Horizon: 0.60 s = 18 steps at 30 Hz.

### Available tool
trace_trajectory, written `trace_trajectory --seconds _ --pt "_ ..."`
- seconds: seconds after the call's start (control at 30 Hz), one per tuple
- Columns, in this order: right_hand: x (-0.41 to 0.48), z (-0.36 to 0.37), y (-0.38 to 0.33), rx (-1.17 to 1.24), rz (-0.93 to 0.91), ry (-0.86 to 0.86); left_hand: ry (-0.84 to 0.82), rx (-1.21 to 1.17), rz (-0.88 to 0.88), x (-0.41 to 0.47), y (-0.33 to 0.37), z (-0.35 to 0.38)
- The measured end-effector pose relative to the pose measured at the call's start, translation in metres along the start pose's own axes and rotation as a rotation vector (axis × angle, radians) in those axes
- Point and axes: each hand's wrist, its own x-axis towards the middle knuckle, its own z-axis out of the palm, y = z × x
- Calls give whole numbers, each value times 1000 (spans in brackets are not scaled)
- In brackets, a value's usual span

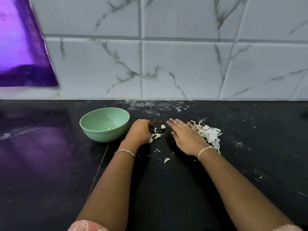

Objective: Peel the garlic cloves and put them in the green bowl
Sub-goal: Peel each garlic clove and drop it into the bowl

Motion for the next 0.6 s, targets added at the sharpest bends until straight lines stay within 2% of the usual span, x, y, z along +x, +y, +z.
trace_trajectory --seconds 0.1,0.17,0.33,0.5,0.6 --pt "12 8 -6 75 -89 -31 15 2 -3 2 -2 1" --pt "18 11 -9 132 -77 -31 -1 18 3 3 -4 0" --pt "23 6 -1 99 29 157 -77 59 47 9 -3 8" --pt "9 -6 27 476 195 382 -109 219 136 7 19 21" --pt "1 -14 46 576 278 446 -161 231 228 6 39 29"
